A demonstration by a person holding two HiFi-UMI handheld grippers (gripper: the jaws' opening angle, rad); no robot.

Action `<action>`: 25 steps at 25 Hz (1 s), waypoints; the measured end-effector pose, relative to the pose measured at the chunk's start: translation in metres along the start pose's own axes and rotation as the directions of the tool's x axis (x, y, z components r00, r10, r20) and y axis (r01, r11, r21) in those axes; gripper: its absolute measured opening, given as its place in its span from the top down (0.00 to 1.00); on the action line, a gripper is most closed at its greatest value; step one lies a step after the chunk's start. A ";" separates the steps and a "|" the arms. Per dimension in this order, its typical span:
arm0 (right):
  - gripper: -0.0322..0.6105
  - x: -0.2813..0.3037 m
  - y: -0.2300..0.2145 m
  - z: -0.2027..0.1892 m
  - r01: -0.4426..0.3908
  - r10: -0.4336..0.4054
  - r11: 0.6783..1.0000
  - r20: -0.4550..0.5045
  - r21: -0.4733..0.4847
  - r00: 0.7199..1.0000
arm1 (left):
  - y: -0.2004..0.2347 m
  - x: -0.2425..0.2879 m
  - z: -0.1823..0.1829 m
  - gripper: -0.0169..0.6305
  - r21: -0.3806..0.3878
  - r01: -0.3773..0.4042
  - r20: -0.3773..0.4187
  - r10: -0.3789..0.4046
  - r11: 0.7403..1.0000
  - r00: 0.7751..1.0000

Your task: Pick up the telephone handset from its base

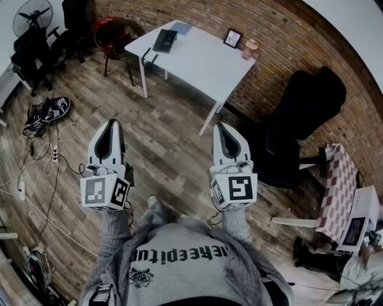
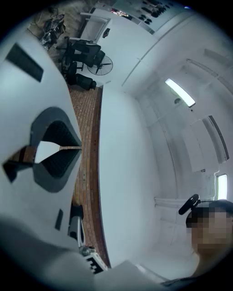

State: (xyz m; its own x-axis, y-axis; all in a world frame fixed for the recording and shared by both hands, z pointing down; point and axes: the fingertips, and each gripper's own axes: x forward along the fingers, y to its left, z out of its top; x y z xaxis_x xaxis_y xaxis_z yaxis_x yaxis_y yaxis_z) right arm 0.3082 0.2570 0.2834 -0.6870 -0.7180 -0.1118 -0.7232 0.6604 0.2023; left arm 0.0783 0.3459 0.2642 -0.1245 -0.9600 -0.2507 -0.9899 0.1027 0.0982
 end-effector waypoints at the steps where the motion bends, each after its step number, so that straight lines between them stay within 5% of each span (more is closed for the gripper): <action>1: 0.95 -0.002 0.000 0.001 0.001 -0.001 1.000 0.001 -0.001 1.000 | -0.003 -0.001 0.002 0.94 -0.001 -0.004 -0.016 0.004 1.000 1.000; 15: 0.95 0.012 0.006 0.006 0.019 -0.019 1.000 0.002 -0.017 1.000 | 0.008 0.010 0.006 0.94 -0.005 0.008 -0.039 -0.008 1.000 0.999; 25: 0.95 0.060 0.018 0.011 0.069 -0.069 0.998 0.039 0.000 0.997 | 0.054 0.044 0.005 0.94 0.008 0.054 0.030 -0.054 0.999 0.998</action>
State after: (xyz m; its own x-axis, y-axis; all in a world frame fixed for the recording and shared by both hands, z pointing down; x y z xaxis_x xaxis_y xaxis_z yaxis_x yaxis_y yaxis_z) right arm 0.2533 0.2284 0.2701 -0.6377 -0.7527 -0.1637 -0.7689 0.6092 0.1941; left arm 0.0185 0.3109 0.2538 -0.0727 -0.9558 -0.2848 -0.9956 0.0527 0.0772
